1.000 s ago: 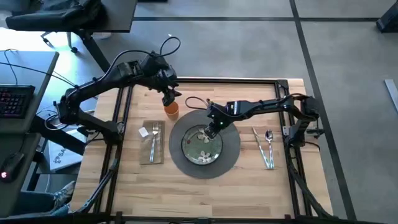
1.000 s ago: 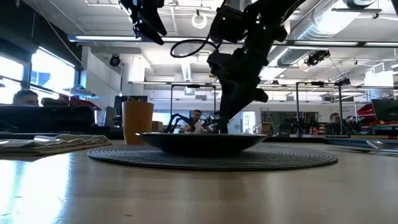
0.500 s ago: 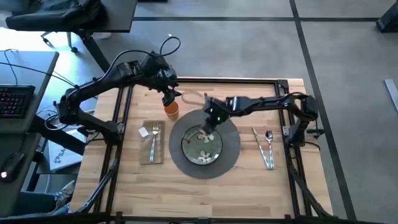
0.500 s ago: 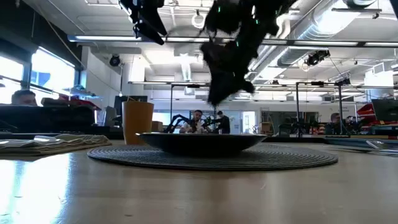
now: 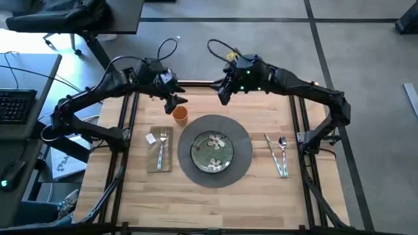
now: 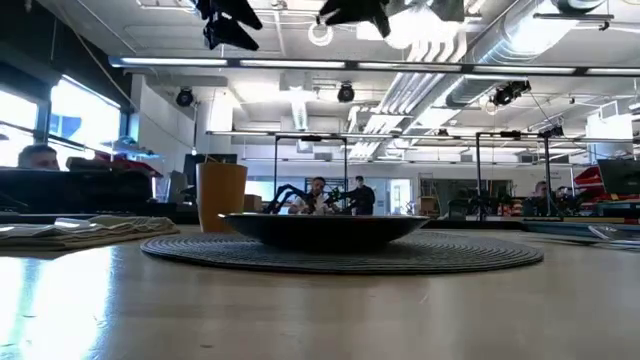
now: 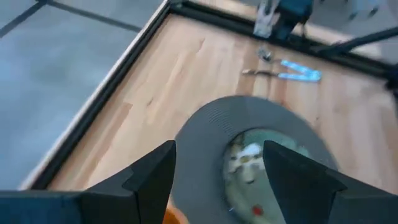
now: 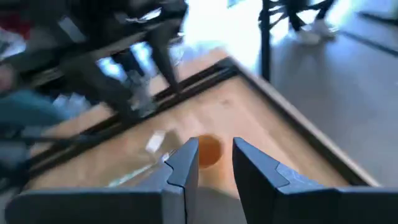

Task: Set table place
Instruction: Move the white patterned table knife to the right of the gray table mat

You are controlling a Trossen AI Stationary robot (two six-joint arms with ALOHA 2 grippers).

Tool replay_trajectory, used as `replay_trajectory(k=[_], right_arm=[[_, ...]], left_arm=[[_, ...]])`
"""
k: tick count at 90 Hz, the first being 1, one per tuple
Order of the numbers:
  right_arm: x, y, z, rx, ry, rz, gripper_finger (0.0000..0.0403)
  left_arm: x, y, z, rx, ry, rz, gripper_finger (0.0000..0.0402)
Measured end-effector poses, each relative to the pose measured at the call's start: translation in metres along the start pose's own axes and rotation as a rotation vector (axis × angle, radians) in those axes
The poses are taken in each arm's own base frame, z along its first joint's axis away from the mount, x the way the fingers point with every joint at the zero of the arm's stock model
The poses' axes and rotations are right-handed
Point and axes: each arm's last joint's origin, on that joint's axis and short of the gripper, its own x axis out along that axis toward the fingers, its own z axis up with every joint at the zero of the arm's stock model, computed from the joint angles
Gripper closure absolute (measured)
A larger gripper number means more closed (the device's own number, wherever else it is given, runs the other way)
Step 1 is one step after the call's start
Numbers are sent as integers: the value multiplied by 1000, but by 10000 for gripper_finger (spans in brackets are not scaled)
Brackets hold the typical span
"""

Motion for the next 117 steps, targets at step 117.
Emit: replay_trajectory(k=[117], right_arm=[[-23, 103, -172, 634, 138, -380, 327]], left_arm=[[6, -28, -47, 74, -7, 17, 179]])
